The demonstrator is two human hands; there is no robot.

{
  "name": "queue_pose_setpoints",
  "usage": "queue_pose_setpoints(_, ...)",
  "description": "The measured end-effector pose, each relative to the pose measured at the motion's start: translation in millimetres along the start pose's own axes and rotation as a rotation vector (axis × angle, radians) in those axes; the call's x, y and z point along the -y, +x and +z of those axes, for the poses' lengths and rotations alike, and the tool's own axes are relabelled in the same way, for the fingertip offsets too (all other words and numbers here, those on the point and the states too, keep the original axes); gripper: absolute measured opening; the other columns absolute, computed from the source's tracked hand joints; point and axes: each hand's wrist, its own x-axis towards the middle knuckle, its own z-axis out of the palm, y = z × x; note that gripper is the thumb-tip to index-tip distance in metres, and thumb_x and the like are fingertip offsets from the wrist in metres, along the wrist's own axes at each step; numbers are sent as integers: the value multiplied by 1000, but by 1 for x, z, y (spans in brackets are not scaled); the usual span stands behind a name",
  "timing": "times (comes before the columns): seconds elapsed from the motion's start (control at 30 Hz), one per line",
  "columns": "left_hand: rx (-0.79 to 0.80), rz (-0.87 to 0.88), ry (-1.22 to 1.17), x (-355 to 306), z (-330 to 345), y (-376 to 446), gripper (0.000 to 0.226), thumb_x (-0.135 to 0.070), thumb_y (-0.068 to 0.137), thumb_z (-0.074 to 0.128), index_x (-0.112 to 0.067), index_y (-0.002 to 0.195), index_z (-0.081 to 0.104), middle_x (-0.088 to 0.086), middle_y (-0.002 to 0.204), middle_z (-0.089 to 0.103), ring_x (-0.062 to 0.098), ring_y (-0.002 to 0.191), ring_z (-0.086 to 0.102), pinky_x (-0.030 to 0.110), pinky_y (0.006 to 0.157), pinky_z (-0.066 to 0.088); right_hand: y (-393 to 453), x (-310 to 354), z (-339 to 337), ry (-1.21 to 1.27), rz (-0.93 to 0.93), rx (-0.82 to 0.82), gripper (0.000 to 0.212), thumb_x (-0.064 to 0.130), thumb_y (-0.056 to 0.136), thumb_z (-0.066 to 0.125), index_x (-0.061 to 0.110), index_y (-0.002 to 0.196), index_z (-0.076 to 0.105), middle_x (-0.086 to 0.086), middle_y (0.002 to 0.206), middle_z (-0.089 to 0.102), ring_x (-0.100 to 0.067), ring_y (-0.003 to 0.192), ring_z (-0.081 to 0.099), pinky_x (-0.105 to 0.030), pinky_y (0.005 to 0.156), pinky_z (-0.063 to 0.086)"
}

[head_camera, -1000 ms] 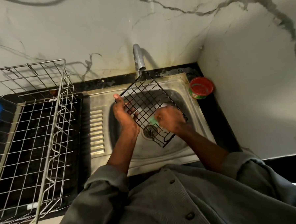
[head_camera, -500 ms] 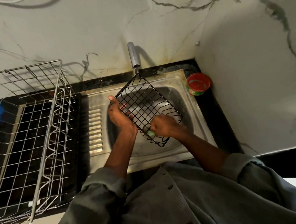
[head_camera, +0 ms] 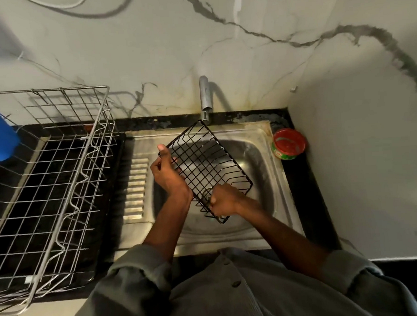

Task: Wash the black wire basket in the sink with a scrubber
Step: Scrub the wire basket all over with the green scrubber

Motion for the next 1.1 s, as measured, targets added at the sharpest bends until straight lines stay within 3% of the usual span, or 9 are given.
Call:
queue_pose_setpoints(0.1, 1, 3, -14, -4, 0, 3, 107, -92, 62, 70, -3, 121, 65, 8, 93, 68, 25, 75, 52, 33, 56, 40, 1, -6, -16, -75, 113, -206, 13, 15, 86, 72, 14, 100, 73, -8, 105, 73, -28, 102, 70, -36, 83, 58)
queue_pose_setpoints(0.2, 30, -41, -66, -4, -5, 8, 110, -92, 61, 71, -1, 123, 67, 10, 92, 67, 14, 56, 52, 27, 46, 40, 2, -19, -31, -166, 178, -424, 12, 9, 93, 64, 15, 103, 66, -8, 108, 71, -26, 99, 69, -37, 84, 59)
queue_pose_setpoints(0.4, 2, -55, -41, -10, -4, 10, 100, -94, 57, 71, -13, 116, 70, 15, 98, 74, 20, 65, 53, 30, 49, 41, -9, -19, -25, -175, 237, -421, 14, 18, 89, 72, 15, 102, 68, -5, 104, 72, -23, 95, 70, -32, 77, 54)
queue_pose_setpoints(0.5, -46, -70, -25, -7, 4, 6, 96, -93, 56, 74, -17, 114, 71, 17, 113, 75, 35, 96, 71, 52, 83, 60, -5, -33, -23, 124, 210, -300, 3, 19, 80, 79, 17, 83, 77, 4, 84, 77, -11, 80, 73, -30, 76, 61)
queue_pose_setpoints(0.57, -63, -119, -19, -8, 9, 9, 96, -91, 55, 78, -18, 116, 66, 11, 120, 74, 38, 116, 67, 63, 103, 51, -5, -35, -24, 468, 147, -234, 10, 11, 79, 80, 22, 80, 80, 10, 79, 77, -3, 70, 71, -34, 77, 63)
queue_pose_setpoints(0.67, 60, -114, 53, -13, 11, 21, 92, -88, 56, 80, -16, 113, 70, 15, 119, 74, 42, 118, 66, 68, 106, 47, 3, -35, -30, 556, 170, -509, 22, 9, 84, 78, 22, 102, 79, 7, 90, 78, -7, 82, 72, -31, 83, 61)
queue_pose_setpoints(0.83, 167, -48, 272, -22, 20, 14, 77, -79, 65, 81, -18, 111, 74, -2, 108, 78, 21, 106, 70, 49, 104, 53, 19, -15, -58, 154, 101, -752, 16, 27, 94, 70, 30, 109, 75, 7, 99, 73, -6, 82, 66, -25, 77, 58)
queue_pose_setpoints(0.97, 226, -236, 395, -29, 33, -1, 89, -87, 53, 81, -23, 113, 71, -1, 109, 74, 19, 100, 67, 48, 95, 59, 52, 13, -72, 31, 21, -647, 18, 20, 97, 64, 24, 113, 72, 0, 107, 71, -16, 92, 68, -26, 81, 55)
queue_pose_setpoints(1.1, 338, -382, 401, -28, 40, -4, 53, -48, 70, 89, -12, 107, 75, 12, 95, 80, 31, 90, 77, 38, 65, 60, 74, 18, -67, -7, -124, -558, 22, 16, 103, 48, 14, 119, 64, -7, 108, 71, -23, 94, 70, -25, 75, 51)
